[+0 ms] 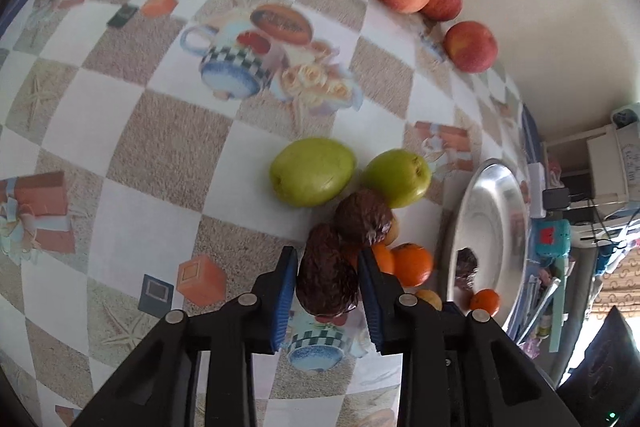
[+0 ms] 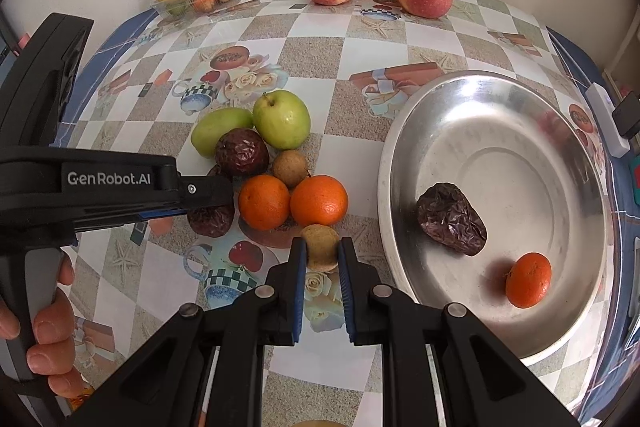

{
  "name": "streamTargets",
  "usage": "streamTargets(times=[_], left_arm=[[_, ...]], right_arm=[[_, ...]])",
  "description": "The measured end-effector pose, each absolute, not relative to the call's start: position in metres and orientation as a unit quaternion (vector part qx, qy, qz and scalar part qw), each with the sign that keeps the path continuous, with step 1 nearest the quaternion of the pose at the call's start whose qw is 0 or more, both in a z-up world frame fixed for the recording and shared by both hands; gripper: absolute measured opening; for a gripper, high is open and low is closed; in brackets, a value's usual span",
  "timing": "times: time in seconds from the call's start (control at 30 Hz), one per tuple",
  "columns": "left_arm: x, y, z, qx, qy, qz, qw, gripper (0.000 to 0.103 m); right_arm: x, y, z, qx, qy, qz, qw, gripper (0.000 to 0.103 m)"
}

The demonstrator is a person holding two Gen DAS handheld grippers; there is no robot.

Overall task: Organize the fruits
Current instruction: 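Lower the kiwi and date into the steel bowl and open both tools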

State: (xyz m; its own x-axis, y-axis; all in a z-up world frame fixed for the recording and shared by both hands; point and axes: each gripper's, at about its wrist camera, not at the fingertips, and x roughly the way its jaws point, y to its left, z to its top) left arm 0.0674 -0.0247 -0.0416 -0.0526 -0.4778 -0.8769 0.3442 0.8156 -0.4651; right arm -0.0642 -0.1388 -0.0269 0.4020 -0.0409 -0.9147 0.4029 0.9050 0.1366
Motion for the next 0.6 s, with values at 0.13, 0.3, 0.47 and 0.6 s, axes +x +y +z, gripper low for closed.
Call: streamTargets(times=[0.13,0.3,0.47,0.6], left_arm=[[0.065,-0.026,-0.019,-0.056,0.634,-0.317,0.703,0.033],[0.054,-0.039,-0.002,-0.050,0.614,-0.350,0.706,0.033],[0.030,-0.075,0.002,-0.024,0.606,-0.405,0.684,0.033],[0.003,-0.104,0.005,0.011,0.595,-0.452,0.665,0.033]], right_arm=[[-0.070,-0.145,-0.015,0.190,0.510,-0.135,0.828,0.017],[-0.084,-0.167,-0.004,0.229,0.484,-0.161,0.829,0.017],[-0.106,-0.199,-0.002,0.247,0.474,-0.237,0.811,0.017],[-0.127,-0.226,-0.004,0.255,0.471,-0.300,0.790,0.017]])
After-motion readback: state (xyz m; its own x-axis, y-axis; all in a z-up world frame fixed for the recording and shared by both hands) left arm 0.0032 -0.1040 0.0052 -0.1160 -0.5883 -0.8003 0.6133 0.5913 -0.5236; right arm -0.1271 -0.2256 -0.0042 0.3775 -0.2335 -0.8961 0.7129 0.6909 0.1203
